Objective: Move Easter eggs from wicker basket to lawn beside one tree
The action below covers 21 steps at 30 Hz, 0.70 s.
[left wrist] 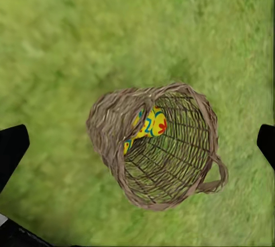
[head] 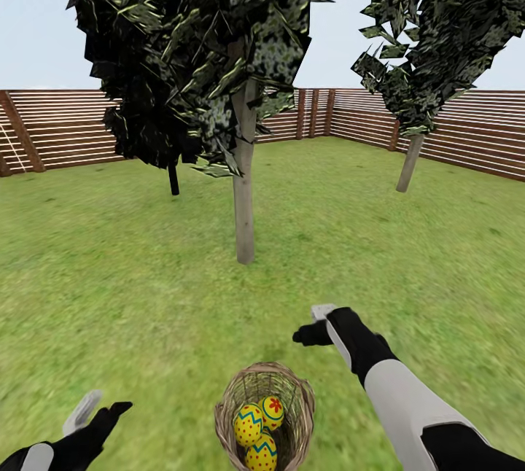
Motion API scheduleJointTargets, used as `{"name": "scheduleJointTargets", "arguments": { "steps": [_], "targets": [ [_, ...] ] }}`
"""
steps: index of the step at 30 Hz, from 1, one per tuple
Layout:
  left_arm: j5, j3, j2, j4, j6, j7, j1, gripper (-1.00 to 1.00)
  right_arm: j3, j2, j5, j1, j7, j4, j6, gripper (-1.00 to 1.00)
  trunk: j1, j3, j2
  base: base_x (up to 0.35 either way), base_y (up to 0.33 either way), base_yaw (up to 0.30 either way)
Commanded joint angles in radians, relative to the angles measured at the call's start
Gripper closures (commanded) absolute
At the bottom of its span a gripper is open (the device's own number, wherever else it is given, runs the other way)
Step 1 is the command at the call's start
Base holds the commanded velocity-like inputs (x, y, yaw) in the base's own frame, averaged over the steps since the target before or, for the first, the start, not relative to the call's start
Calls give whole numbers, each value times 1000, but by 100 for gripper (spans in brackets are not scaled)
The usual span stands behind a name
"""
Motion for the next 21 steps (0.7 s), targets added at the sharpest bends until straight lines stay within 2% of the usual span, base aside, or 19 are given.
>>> {"name": "scheduleJointTargets", "arguments": {
  "steps": [1, 4, 5, 8, 13, 21],
  "targets": [
    [-1, 9, -7, -3, 2, -3, 0, -100, 1, -3, 7, 3, 14, 0, -3, -100, 4, -5, -9, 0, 0, 0],
    [-1, 9, -48, -44, -43, 2, 4, -100, 1, -10, 9, 23, 37, 2, -27, -100, 16, -14, -30, 0, 0, 0],
    [-17, -13, -64, -65, -57, 15, 7, -100, 0, -14, 8, 30, 43, 2, -31, -100, 20, -17, -37, 0, 0, 0],
    [-46, -45, -79, -97, -74, 35, 14, -100, -1, -21, 7, 35, 49, 2, -35, -100, 31, -27, -58, 0, 0, 0],
    [-68, -71, -89, -125, -89, 50, 22, -100, -1, -24, 8, 39, 51, 2, -34, -100, 50, -43, -93, 0, 0, 0],
    [-79, -85, -89, -130, -96, 61, 26, -100, -5, -25, 5, 40, 44, 6, -27, -100, 81, -68, -149, 0, 0, 0]
  ]
}}
